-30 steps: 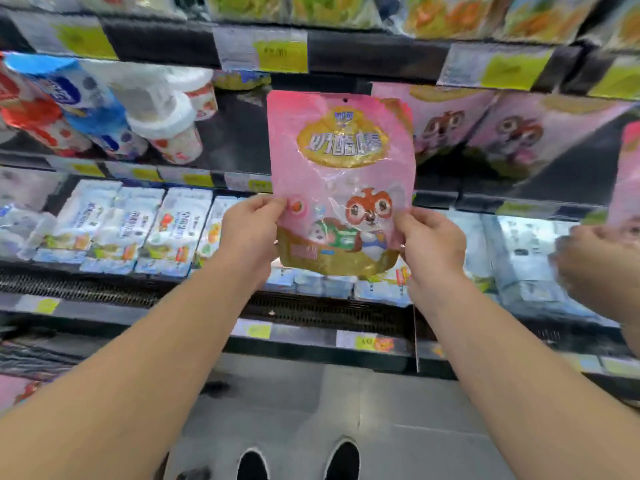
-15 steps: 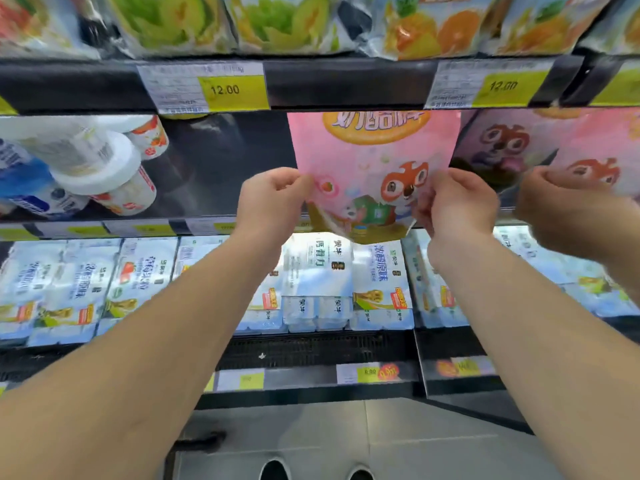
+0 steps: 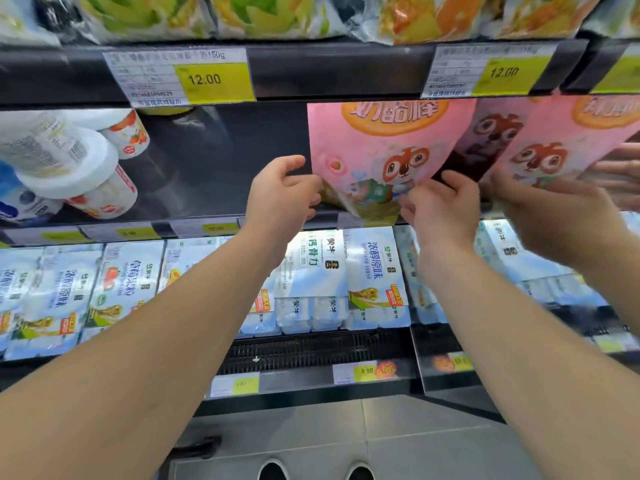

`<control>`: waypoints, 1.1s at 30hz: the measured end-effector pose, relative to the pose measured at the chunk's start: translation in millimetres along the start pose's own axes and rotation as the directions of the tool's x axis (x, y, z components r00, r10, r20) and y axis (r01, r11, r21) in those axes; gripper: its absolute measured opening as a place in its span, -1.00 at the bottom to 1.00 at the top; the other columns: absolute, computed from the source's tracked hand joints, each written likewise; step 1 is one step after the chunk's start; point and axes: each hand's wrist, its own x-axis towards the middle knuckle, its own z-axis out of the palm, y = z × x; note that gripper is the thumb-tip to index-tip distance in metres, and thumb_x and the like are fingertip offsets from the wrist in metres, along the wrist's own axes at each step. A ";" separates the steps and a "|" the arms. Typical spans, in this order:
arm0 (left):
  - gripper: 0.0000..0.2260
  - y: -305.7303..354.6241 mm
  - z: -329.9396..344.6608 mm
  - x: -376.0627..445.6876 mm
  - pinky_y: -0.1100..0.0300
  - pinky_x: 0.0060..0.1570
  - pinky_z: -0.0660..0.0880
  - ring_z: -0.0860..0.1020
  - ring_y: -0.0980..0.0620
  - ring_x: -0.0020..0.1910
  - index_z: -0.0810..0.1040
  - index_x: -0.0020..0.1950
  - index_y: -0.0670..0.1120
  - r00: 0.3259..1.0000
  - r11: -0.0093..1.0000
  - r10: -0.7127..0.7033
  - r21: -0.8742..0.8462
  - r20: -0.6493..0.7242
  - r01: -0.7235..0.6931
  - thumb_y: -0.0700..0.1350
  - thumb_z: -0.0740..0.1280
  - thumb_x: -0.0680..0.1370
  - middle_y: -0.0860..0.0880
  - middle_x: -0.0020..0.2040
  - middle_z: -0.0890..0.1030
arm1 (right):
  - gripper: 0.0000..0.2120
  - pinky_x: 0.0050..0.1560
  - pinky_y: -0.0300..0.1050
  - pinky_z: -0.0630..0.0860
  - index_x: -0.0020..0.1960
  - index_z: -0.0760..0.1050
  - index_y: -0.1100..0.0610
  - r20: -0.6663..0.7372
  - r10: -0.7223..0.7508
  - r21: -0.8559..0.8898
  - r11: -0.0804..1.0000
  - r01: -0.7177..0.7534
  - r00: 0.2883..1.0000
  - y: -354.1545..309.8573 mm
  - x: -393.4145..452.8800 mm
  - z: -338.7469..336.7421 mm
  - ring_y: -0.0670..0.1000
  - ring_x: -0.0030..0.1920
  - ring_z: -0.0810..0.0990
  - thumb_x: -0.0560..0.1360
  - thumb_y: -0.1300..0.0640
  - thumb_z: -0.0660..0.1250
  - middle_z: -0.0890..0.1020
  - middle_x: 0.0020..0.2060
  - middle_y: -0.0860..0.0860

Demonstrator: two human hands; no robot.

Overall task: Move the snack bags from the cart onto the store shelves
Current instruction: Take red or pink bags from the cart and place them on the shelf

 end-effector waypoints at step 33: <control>-0.55 4.9 36.3 20.8 -0.13 0.21 0.53 0.54 0.01 0.24 0.39 0.31 0.19 0.938 1.000 -0.014 0.025 0.347 0.006 -0.23 0.33 0.52 0.15 0.20 0.60 | -0.33 0.39 0.02 0.37 0.51 0.25 0.00 0.345 -0.146 -0.463 0.833 0.304 0.927 1.2 30.8 11.1 0.02 0.35 0.38 0.43 0.13 0.34 0.29 0.43 -0.02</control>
